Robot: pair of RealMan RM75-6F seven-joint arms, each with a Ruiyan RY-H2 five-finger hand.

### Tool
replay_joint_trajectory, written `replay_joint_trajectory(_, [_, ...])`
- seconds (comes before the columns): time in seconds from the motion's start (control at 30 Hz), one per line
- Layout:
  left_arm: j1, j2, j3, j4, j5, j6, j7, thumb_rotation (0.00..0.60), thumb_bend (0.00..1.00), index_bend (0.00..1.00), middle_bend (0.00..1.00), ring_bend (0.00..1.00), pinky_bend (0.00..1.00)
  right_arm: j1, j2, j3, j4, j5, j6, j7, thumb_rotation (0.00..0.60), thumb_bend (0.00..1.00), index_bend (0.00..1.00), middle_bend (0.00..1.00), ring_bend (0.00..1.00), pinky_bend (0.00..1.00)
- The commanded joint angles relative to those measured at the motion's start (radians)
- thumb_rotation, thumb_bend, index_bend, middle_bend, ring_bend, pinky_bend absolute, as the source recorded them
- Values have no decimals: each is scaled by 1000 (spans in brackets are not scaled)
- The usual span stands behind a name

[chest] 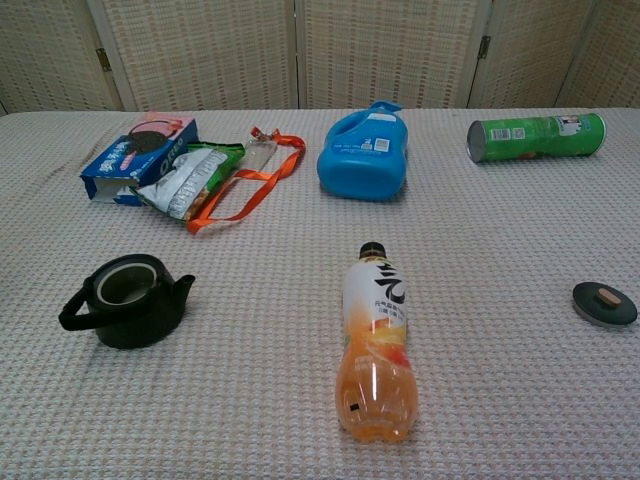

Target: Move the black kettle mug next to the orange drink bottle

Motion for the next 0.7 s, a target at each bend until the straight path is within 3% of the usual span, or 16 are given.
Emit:
replay_joint_trajectory(0.03, [-24,-13,20,6,38,-29,-1,600,221,129,116,158,37,0,1,1,-2,-2,1,-1,600,160,44,38,140,0])
replay_joint_trajectory(0.4, [-82,-40,59,8,117,-95,4,600,209,127,116,158,34,-3,7,3,-12,-4,8,-4,600,160,46,39,149,0])
replay_joint_trajectory(0.7, [-127,-92,59,23,130,-143,9,600,209,127,116,158,33,2,7,7,-14,-3,-1,-6,600,160,46,39,151,0])
